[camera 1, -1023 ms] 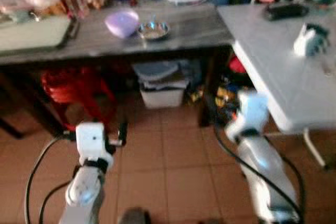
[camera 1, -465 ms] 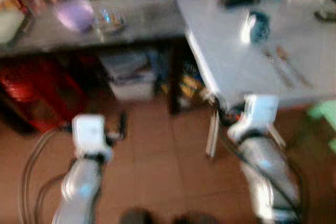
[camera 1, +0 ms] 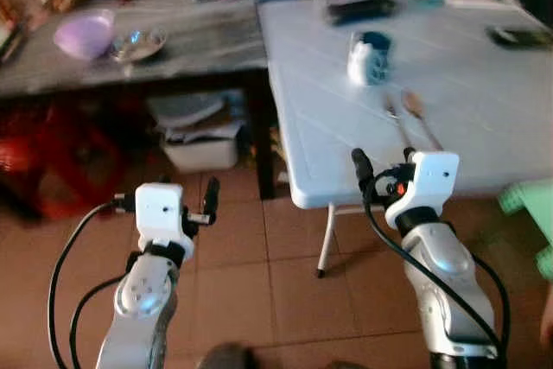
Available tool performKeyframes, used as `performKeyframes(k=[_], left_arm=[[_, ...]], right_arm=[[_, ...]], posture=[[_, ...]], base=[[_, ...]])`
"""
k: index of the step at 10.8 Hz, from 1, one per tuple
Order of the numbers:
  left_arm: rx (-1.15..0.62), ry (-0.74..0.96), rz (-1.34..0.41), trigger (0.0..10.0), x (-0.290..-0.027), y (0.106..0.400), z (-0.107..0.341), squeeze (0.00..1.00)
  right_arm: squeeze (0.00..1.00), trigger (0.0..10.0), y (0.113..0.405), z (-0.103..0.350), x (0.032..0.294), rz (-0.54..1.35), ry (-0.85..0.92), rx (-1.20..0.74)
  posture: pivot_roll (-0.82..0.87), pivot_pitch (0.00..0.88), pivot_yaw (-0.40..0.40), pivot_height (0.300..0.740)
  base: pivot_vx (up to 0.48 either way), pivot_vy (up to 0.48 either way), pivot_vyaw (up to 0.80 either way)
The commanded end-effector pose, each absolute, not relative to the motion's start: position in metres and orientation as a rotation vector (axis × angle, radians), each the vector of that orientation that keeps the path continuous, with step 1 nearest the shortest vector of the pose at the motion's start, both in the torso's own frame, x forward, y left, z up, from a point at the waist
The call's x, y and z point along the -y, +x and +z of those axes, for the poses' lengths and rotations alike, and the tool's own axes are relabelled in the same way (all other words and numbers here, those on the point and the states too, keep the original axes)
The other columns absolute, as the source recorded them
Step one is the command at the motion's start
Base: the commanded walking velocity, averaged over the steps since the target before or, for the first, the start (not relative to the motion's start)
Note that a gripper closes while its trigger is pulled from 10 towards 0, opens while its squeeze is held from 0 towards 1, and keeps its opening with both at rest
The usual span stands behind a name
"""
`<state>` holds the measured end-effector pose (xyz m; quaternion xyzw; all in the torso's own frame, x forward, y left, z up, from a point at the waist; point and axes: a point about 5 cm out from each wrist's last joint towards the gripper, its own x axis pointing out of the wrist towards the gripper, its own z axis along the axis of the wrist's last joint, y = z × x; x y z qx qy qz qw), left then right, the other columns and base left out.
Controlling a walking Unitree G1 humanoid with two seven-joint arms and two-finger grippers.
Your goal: Setting the table
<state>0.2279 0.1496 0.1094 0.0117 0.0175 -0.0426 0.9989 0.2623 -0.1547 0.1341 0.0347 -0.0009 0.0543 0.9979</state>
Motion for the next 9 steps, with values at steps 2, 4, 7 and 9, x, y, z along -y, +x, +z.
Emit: performKeyframes(k=[2,4,7,9], left_arm=[[-0.050,0.034,-0.071,10.0,-0.1546,0.2285,0.1082,0.00],[-0.055,0.034,-0.078,10.0,-0.1548,0.2292,0.1073,0.00],[-0.068,0.026,-0.058,10.0,-0.1559,0.2297,0.1038,0.00],[-0.076,0.036,-0.029,10.0,-0.1610,0.2296,0.1027,0.00]], right_arm=[[0.00,10.0,0.2650,0.1381,0.1478,0.126,0.079,0.017],[0.00,10.0,0.2674,0.1377,0.1478,0.126,0.084,0.016],[0.00,10.0,0.2694,0.1370,0.1475,0.130,0.081,0.012],[0.00,10.0,0.2738,0.1366,0.1453,0.149,0.085,0.004]], posture=[[0.00,0.075,0.054,0.740],[0.00,0.073,0.053,0.740],[0.00,0.075,0.050,0.740],[0.01,0.078,0.051,0.740]], base=[[0.371,-0.298,0.22],[0.382,-0.287,0.00],[0.254,-0.191,0.00],[0.000,0.000,0.00]])
